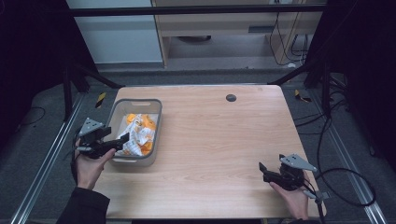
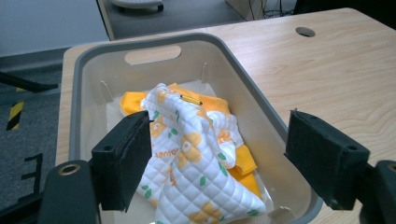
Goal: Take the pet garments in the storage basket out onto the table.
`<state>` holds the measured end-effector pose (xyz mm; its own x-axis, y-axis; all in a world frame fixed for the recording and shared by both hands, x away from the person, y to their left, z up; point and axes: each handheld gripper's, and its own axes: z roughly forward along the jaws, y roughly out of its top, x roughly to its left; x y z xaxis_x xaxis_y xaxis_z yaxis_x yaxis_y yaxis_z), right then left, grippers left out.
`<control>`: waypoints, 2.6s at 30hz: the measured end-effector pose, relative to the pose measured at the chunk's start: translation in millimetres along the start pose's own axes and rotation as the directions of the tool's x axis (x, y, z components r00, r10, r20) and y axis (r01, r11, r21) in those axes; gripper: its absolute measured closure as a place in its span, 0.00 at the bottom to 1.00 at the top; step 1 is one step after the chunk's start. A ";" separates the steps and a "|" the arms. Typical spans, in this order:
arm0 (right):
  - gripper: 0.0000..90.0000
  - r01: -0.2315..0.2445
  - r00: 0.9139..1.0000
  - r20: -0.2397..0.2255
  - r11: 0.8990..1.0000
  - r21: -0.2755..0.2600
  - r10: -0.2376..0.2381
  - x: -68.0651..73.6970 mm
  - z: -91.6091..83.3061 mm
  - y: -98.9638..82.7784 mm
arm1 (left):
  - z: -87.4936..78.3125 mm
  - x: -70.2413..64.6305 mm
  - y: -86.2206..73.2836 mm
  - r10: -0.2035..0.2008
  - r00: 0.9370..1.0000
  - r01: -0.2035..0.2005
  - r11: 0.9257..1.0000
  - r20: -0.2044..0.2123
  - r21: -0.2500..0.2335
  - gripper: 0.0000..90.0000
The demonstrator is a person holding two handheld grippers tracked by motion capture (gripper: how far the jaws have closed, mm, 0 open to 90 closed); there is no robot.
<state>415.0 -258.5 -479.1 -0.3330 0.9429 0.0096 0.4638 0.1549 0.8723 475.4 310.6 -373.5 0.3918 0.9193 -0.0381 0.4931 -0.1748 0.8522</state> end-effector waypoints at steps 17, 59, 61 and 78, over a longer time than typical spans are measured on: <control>0.18 0.006 1.000 -0.012 1.000 0.012 -0.006 0.5 1.5 -0.3 | 36.3 -0.6 14.3 0.024 1.000 -0.023 0.994 -0.007 0.107 0.24; 0.21 0.032 0.999 -0.026 0.998 0.060 -0.030 1.8 6.3 -2.0 | 90.0 15.9 17.0 0.021 1.000 -0.021 0.935 0.006 0.355 0.31; 0.21 0.028 0.999 -0.026 0.998 0.063 -0.026 2.1 6.3 -2.1 | 90.5 16.0 17.3 0.019 1.000 -0.021 0.933 0.009 0.358 0.32; 0.21 0.037 0.999 -0.033 0.997 0.068 -0.035 2.5 7.1 -2.2 | 101.7 20.2 9.7 0.011 1.000 -0.014 0.894 0.009 0.448 0.42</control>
<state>419.0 -254.3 -484.5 -0.3760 0.9266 -0.0050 0.5058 0.2098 0.8368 567.1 291.6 -419.1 0.4042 0.9141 -0.0330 0.7831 -0.3272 0.5289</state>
